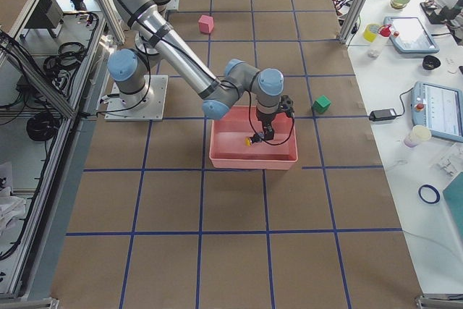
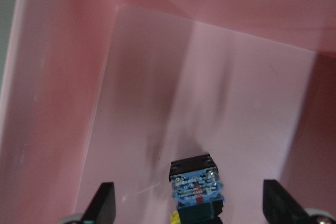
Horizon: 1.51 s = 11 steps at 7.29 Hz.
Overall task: Align button upright
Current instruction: 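Lower the right gripper into the bin and grasp the button's black body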
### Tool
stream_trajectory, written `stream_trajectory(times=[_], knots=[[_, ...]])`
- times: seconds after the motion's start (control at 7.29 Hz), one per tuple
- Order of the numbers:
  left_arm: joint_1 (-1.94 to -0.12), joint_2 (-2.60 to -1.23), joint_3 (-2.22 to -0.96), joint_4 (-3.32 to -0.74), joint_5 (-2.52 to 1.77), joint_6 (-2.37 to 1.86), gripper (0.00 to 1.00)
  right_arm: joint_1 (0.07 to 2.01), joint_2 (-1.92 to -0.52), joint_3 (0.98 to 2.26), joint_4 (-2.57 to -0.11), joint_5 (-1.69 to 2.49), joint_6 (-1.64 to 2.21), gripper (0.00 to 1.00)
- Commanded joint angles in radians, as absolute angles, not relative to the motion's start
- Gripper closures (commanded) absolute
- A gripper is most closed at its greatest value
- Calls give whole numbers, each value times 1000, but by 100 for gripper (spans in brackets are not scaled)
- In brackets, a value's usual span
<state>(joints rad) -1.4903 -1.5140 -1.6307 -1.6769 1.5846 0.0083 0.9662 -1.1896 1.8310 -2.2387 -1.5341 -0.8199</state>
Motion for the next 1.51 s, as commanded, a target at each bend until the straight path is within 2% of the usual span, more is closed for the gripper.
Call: stream_trajectory(times=[0.0,1.37], knots=[[-1491,-1512,-1632,-1680,1580,9,0,962,-1189,1857,-2241,-1534,-836,0],[-1483,-1523,-1632,-1684,1589,-6,0,962,-1170,1865,-2237,-1537,-914,0]])
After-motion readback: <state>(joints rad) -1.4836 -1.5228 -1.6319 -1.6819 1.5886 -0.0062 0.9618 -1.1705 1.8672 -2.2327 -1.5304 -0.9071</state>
